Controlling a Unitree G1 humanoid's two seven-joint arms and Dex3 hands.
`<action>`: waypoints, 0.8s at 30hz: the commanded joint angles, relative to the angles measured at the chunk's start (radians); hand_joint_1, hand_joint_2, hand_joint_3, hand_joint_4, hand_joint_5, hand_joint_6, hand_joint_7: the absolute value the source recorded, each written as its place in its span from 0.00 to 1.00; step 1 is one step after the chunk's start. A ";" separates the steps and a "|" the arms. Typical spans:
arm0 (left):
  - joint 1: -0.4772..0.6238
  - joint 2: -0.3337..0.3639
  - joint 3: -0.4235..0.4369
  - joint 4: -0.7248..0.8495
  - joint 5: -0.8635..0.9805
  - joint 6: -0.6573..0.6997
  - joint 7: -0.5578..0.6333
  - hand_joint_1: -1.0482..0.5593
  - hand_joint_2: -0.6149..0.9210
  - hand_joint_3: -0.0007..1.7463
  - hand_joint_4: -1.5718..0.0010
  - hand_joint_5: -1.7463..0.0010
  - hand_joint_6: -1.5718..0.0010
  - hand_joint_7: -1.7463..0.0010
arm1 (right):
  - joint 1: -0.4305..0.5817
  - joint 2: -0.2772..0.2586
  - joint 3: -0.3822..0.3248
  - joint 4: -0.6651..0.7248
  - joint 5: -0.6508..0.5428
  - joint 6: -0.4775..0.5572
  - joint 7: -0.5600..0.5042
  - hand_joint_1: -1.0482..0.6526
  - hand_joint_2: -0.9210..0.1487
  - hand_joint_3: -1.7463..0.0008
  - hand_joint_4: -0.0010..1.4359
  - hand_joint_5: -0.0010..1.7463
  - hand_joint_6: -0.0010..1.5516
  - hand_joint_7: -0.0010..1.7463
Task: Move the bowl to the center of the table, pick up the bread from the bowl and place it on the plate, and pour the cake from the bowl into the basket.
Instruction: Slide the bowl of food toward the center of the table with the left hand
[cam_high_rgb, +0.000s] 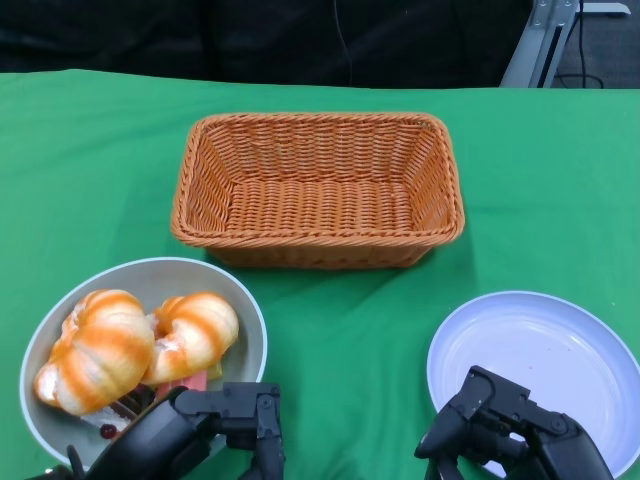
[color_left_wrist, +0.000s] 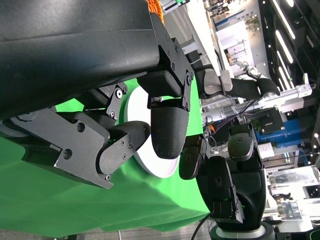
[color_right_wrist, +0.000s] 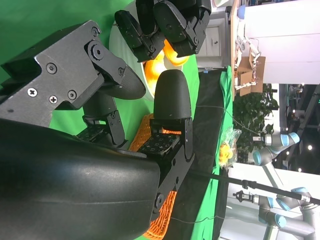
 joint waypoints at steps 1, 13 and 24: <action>-0.003 0.014 0.003 -0.001 0.004 -0.001 0.010 0.63 0.81 0.62 0.52 0.00 0.55 0.13 | 0.002 -0.006 -0.004 -0.002 0.005 -0.003 0.001 0.58 0.40 0.29 0.47 0.94 0.41 0.83; -0.008 0.012 0.005 0.010 0.000 -0.007 0.008 0.63 0.81 0.62 0.52 0.00 0.55 0.13 | -0.004 -0.003 -0.006 0.014 -0.018 -0.030 -0.010 0.57 0.41 0.29 0.47 0.94 0.41 0.82; -0.009 0.012 0.003 0.011 0.006 -0.016 0.011 0.63 0.81 0.62 0.51 0.00 0.55 0.13 | -0.001 0.000 -0.006 0.013 -0.005 -0.027 -0.007 0.57 0.41 0.30 0.48 0.93 0.42 0.81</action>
